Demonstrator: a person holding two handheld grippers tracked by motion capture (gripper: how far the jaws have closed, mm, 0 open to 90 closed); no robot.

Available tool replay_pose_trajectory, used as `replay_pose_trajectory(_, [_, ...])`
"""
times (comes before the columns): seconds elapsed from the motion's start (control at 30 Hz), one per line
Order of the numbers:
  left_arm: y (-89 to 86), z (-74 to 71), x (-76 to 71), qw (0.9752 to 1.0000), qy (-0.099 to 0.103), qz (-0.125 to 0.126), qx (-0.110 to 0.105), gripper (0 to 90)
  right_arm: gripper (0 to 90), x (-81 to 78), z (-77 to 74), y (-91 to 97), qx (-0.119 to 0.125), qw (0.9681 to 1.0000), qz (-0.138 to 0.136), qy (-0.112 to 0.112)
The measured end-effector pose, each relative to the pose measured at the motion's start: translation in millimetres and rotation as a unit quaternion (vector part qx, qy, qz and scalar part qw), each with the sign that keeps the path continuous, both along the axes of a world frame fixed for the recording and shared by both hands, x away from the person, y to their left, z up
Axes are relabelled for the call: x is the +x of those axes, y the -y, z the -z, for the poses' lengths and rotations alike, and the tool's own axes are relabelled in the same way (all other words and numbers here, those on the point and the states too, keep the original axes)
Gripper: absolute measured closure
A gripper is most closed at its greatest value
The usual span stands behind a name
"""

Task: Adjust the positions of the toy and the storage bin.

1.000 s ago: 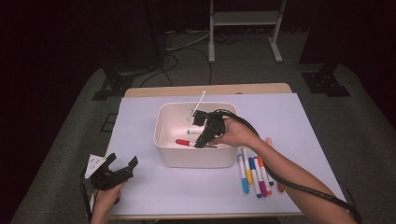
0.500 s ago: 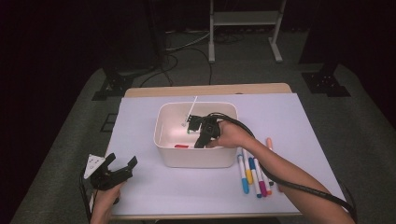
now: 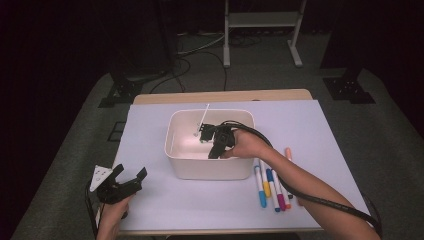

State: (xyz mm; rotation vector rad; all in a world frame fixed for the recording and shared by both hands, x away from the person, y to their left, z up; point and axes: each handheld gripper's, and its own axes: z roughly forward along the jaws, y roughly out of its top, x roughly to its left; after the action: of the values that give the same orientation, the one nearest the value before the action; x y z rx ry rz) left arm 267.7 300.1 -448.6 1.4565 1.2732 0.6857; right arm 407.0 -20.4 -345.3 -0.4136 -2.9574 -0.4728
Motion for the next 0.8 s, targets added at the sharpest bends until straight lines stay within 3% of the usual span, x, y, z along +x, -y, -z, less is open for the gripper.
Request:
replay_pose_trajectory(0.2, [-0.7, 0.0, -0.2, 1.0, -0.001, -0.001, 0.0, 3.3, 71.8, -1.4, -11.1, 6.4, 0.014, 0.9998, 0.006, 0.01])
replay_pose_trajectory(0.4, [-1.4, 0.0, -0.5, 1.0, -0.001, -0.003, 0.0, 3.3, 73.1, -5.0, -34.7, 22.8, 0.048, 0.9983, 0.024, 0.025])
replay_pose_trajectory(0.8, [1.5, -0.6, -1.1, 1.0, -0.001, -0.001, -0.002, 3.3, 73.4, -23.1, -82.4, 79.8, 0.123, 0.9887, 0.061, 0.06])
